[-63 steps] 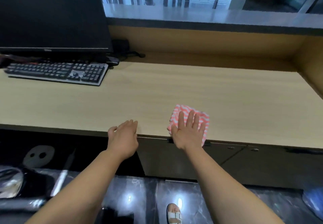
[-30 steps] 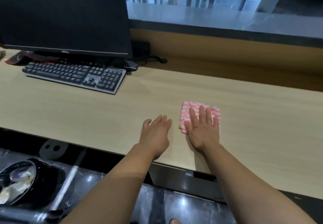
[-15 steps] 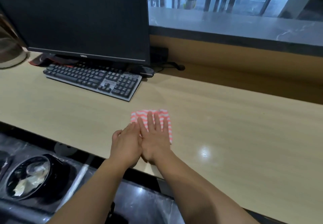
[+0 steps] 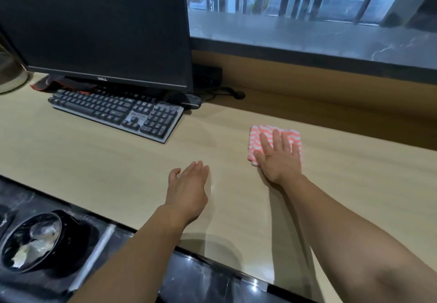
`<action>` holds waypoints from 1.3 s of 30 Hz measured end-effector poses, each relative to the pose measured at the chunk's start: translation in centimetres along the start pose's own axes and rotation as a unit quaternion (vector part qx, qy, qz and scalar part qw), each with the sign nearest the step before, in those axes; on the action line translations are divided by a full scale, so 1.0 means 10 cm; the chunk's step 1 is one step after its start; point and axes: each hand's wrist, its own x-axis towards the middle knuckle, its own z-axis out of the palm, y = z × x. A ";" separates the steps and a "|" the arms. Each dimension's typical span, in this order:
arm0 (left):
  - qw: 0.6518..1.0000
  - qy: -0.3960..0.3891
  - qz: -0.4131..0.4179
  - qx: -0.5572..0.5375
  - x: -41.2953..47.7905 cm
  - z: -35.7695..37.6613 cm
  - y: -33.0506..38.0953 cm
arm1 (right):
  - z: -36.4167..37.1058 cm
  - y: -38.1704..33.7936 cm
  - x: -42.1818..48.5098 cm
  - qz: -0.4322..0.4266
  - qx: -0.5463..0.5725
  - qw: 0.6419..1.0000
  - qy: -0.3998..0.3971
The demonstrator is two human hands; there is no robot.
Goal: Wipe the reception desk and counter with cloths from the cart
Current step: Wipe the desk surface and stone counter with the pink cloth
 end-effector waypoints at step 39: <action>0.993 -0.095 0.024 0.063 1.06 -0.33 -0.24 | -0.05 -0.76 0.68 -0.130 -0.038 0.991 -0.006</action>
